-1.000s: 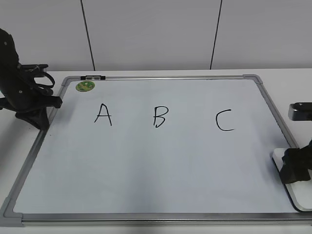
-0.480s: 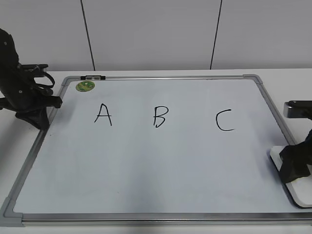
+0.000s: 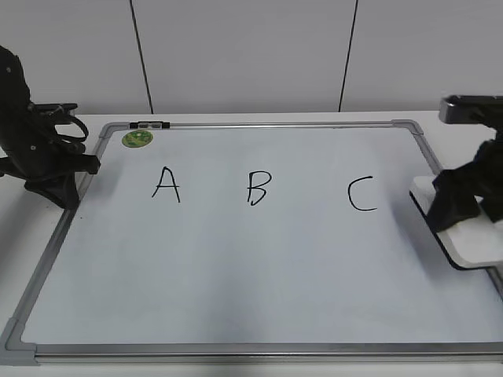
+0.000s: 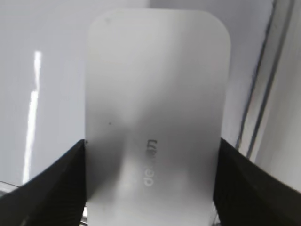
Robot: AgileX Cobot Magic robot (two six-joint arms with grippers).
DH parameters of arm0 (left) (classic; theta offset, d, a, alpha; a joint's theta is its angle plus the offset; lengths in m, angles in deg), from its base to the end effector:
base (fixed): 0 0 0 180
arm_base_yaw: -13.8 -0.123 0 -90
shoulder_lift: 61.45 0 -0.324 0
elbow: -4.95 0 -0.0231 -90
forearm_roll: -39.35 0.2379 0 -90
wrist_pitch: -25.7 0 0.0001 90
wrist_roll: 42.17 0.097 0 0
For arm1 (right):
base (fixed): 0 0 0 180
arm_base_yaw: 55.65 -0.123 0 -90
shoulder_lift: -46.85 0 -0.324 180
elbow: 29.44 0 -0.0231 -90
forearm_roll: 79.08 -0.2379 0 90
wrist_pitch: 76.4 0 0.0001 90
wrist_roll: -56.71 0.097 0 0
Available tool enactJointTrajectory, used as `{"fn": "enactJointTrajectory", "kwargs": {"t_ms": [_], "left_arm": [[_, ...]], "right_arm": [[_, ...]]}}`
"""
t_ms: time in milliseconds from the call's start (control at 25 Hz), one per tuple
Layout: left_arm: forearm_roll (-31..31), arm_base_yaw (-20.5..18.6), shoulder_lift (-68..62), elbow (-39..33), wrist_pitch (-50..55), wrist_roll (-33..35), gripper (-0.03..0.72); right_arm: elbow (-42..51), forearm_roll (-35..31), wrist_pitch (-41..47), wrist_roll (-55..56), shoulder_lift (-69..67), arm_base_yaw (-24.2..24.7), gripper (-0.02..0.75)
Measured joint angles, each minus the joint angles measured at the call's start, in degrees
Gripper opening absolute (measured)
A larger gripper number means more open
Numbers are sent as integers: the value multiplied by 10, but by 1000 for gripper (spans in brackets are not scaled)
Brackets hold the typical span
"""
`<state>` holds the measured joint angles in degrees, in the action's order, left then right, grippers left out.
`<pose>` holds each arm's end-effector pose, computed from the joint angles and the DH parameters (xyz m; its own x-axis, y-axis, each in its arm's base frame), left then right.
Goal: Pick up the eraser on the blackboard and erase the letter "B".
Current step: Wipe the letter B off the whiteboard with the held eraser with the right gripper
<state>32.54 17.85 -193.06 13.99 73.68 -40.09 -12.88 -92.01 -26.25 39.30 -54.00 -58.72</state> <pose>0.4425 -0.0399 0.1614 -0.9862 0.0264 -0.1637 0.0423 0.9947 -0.0940 0.3032 0.0330 0.2591 -0.9458 -0.2058 -0.2512 -0.2435 0.9612 0.1294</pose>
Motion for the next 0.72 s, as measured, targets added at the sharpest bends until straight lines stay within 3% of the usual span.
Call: {"fn": "enactJointTrajectory", "kwargs": {"t_ms": [320,720], "left_arm": [[0,0,0,0,0,0,39],[0,0,0,0,4,0,41]], "right_arm": [[-142,2,31,-3,-31,-120,533],[-345,40,47,-5,-203,-192,533]]}}
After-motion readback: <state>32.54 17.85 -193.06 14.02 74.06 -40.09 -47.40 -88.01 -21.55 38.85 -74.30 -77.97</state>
